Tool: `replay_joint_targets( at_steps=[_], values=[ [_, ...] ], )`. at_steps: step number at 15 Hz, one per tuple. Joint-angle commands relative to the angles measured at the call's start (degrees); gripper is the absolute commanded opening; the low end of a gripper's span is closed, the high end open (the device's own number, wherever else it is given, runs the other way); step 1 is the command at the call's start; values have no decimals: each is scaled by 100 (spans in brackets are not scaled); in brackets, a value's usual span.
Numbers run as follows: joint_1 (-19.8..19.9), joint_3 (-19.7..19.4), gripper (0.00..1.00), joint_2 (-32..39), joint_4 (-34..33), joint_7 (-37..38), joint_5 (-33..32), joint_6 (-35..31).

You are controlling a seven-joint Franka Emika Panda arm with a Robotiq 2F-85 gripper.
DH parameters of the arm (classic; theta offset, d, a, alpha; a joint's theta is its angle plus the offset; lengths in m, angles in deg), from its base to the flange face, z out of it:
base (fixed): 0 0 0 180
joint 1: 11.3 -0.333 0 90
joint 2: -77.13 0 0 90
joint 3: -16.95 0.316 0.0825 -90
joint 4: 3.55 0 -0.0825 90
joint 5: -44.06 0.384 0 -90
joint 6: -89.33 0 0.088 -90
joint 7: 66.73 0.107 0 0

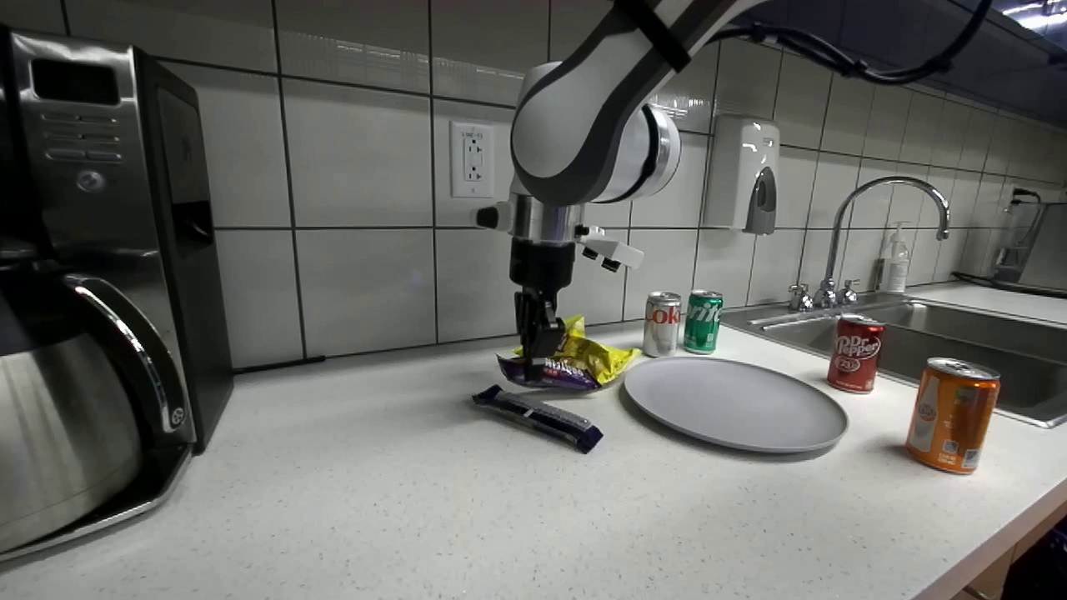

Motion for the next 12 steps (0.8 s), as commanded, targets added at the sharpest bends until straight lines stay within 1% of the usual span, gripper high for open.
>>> replay_joint_targets(
  at_steps=[1, 2, 3, 4, 9, 11, 12],
  values=[
    [13, 77, 4, 119, -284, 75, 66, 277],
    [12, 78, 41, 125, -292, 83, 68, 290],
    [13, 76, 44, 117, -282, 85, 65, 289],
    [15, 72, 49, 102, -260, 85, 58, 275],
    [42, 75, 87, -31, -98, 64, 47, 192],
    [60, 81, 100, -102, -2, 41, 43, 149],
    [68, 79, 100, -144, 57, 34, 36, 120]
  ],
)
